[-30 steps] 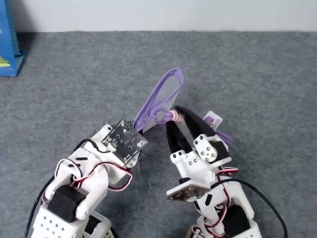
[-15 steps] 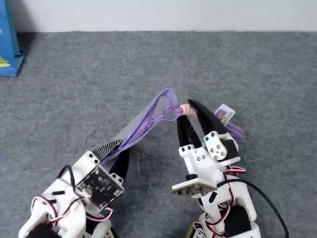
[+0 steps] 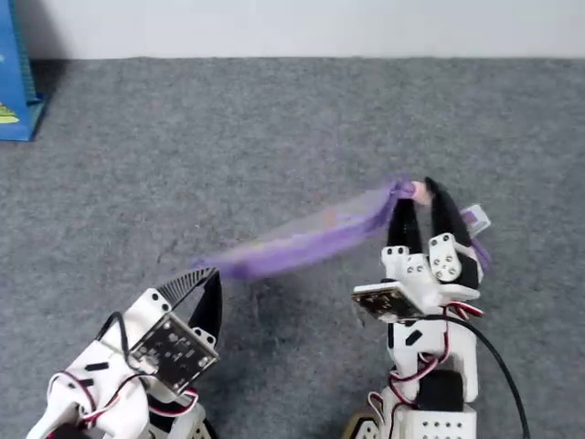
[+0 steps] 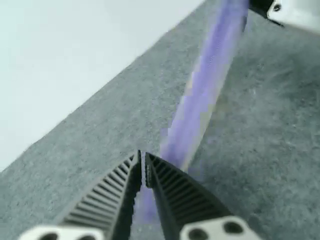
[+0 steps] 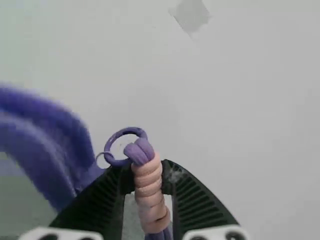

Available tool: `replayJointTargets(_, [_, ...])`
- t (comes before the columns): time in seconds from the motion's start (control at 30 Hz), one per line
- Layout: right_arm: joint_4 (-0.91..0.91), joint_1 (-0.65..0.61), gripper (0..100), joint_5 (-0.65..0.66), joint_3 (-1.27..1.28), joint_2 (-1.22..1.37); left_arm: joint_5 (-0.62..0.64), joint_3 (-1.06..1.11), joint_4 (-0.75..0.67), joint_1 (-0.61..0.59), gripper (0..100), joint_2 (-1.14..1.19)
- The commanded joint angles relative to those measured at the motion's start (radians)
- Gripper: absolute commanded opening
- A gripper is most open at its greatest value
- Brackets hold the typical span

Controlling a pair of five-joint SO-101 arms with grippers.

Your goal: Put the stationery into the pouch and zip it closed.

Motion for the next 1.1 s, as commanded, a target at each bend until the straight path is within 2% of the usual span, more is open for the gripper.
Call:
replayJointTargets(0.0, [-0.042,0.051,0.7,-0.011,-0.015,-0.022,-0.009,-0.039,0.002,0.0,1,-0.002])
replayJointTargets(0.1, [-0.044,0.022,0.7,-0.014,-0.04,-0.022,-0.003,-0.041,-0.017,0.0,1,-0.002])
replayJointTargets(0.27, [-0.041,-0.122,0.7,-0.014,-0.11,-0.022,-0.003,-0.047,-0.038,0.0,2,-0.002])
replayJointTargets(0.33, [-0.03,-0.18,0.7,-0.012,-0.13,-0.022,0.0,-0.062,-0.035,0.0,5,-0.003])
replayJointTargets(0.47, [0.058,-0.269,0.7,-0.015,-0.199,-0.022,0.158,-0.104,-0.031,0.0,20,-0.003])
replayJointTargets(0.57, [0.117,-0.325,0.7,-0.064,-0.267,-0.022,0.261,-0.134,-0.031,0.005,29,-0.003])
replayJointTargets(0.77, [0.229,-0.421,0.7,-0.074,-0.328,-0.022,0.304,-0.168,-0.031,0.015,31,-0.002])
replayJointTargets(1.07, [0.234,-0.492,0.7,-0.075,-0.325,-0.022,0.39,-0.163,-0.008,0.29,31,0.002])
